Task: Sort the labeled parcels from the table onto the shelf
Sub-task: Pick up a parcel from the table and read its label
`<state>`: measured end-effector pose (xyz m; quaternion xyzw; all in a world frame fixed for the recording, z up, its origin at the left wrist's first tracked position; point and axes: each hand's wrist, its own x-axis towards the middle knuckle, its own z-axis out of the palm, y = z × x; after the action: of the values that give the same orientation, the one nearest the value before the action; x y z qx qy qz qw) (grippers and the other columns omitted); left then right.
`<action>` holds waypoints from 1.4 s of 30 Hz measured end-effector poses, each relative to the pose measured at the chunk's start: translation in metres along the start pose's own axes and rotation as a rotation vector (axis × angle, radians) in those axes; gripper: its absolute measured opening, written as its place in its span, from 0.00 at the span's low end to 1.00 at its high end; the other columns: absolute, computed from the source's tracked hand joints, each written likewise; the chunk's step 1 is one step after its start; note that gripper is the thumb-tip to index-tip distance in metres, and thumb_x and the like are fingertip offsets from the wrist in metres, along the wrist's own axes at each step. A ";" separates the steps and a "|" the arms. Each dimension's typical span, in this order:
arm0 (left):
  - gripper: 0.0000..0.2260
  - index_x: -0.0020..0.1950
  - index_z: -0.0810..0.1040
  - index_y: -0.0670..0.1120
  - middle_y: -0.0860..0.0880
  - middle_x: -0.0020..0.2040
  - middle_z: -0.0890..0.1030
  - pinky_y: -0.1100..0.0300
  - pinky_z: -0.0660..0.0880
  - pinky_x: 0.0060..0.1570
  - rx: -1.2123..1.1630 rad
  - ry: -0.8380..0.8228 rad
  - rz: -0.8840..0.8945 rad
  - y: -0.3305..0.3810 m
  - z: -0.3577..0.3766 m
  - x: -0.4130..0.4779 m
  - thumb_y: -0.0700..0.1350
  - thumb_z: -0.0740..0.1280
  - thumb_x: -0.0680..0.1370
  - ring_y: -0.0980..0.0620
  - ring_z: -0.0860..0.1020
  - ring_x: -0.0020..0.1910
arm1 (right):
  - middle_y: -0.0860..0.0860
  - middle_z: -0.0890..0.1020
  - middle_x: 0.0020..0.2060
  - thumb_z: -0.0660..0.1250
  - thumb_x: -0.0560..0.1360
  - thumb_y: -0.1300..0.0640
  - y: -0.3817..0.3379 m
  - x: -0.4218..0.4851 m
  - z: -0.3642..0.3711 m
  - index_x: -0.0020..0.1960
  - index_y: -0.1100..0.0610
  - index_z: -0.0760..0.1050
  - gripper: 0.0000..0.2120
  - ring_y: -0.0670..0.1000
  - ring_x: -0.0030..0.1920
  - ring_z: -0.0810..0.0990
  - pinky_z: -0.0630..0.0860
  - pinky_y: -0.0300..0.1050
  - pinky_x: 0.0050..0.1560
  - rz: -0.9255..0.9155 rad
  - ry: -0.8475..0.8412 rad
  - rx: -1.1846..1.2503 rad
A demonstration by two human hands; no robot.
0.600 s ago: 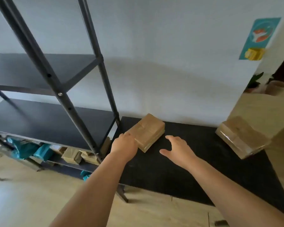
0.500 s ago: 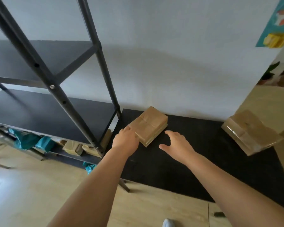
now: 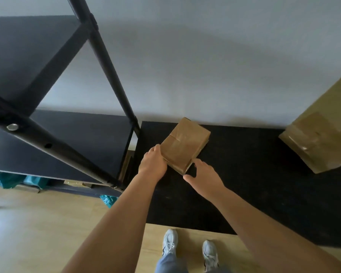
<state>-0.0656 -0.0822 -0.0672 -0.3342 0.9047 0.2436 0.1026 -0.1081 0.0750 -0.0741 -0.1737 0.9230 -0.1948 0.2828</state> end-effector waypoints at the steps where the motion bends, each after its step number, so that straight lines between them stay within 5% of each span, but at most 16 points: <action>1: 0.24 0.75 0.64 0.46 0.44 0.69 0.73 0.53 0.73 0.52 -0.033 0.013 -0.011 -0.002 0.002 0.002 0.42 0.65 0.80 0.44 0.75 0.64 | 0.51 0.75 0.67 0.68 0.75 0.45 -0.002 0.002 0.003 0.74 0.52 0.63 0.31 0.53 0.67 0.73 0.73 0.53 0.64 0.013 0.017 0.003; 6: 0.26 0.75 0.66 0.46 0.46 0.68 0.73 0.54 0.75 0.55 -0.171 0.051 -0.043 -0.007 0.014 -0.002 0.44 0.69 0.78 0.46 0.76 0.63 | 0.52 0.79 0.62 0.70 0.75 0.49 -0.006 0.003 0.007 0.70 0.56 0.68 0.27 0.54 0.62 0.77 0.76 0.53 0.60 0.082 0.061 0.048; 14: 0.19 0.63 0.73 0.46 0.49 0.57 0.76 0.58 0.76 0.46 -0.322 0.042 0.016 0.006 0.019 -0.022 0.45 0.74 0.74 0.52 0.77 0.50 | 0.52 0.80 0.60 0.68 0.77 0.55 0.011 -0.006 -0.008 0.72 0.55 0.65 0.25 0.53 0.57 0.81 0.80 0.49 0.52 0.179 0.128 0.123; 27: 0.18 0.66 0.76 0.49 0.51 0.58 0.81 0.53 0.79 0.54 -0.693 0.138 -0.006 0.051 -0.012 -0.043 0.49 0.71 0.77 0.53 0.78 0.53 | 0.45 0.78 0.50 0.66 0.79 0.54 0.030 -0.029 -0.060 0.59 0.53 0.73 0.10 0.46 0.49 0.78 0.68 0.32 0.37 0.070 0.379 0.469; 38: 0.14 0.65 0.78 0.48 0.51 0.56 0.82 0.51 0.79 0.57 -0.813 0.050 -0.048 0.036 -0.007 -0.035 0.49 0.65 0.81 0.52 0.81 0.54 | 0.49 0.77 0.64 0.65 0.78 0.50 0.031 -0.021 -0.062 0.73 0.53 0.68 0.24 0.50 0.61 0.77 0.73 0.42 0.54 0.031 0.259 0.499; 42: 0.13 0.64 0.78 0.48 0.52 0.53 0.83 0.63 0.77 0.47 -0.808 -0.023 -0.042 0.026 0.002 -0.038 0.41 0.59 0.83 0.58 0.80 0.48 | 0.49 0.78 0.64 0.66 0.77 0.49 0.037 -0.026 -0.053 0.72 0.53 0.68 0.25 0.50 0.64 0.76 0.73 0.44 0.59 0.074 0.186 0.504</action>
<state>-0.0539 -0.0430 -0.0460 -0.3633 0.7278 0.5812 -0.0219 -0.1270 0.1326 -0.0384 -0.0453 0.8732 -0.4229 0.2380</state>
